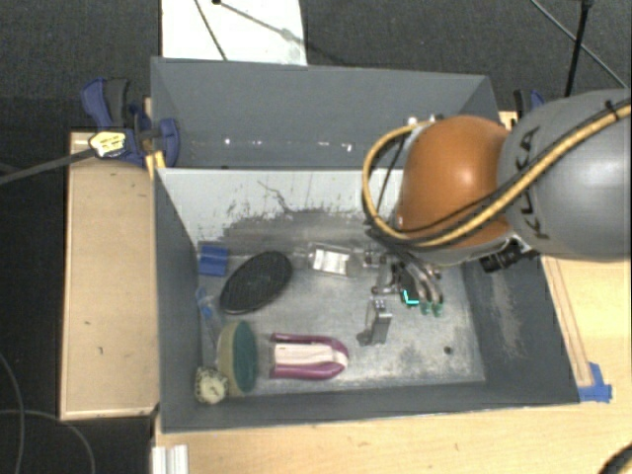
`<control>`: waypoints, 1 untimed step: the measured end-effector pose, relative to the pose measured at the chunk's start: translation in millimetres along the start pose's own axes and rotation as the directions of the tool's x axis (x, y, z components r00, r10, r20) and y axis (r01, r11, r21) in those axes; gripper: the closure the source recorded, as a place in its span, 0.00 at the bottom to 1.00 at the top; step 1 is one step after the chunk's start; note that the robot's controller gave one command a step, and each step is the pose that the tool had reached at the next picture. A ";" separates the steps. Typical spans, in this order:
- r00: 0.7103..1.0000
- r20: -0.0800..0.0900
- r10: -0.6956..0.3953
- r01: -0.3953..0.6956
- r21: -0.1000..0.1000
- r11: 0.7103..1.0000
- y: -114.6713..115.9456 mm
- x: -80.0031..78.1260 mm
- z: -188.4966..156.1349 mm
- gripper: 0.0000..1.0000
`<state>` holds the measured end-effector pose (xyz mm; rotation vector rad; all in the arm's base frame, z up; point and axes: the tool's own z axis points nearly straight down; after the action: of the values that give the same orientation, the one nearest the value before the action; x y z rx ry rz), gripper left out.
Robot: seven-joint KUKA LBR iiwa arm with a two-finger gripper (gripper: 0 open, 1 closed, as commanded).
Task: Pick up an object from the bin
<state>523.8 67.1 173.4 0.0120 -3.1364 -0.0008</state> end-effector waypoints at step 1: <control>0.999 0.002 -0.039 0.040 -0.003 0.999 82.0 16.5 42.3 0.00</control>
Offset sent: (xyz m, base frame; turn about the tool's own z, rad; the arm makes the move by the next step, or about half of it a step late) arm -0.0154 0.0761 -0.0401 -0.0308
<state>506.4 149.0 131.3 0.0740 -3.1372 -0.0062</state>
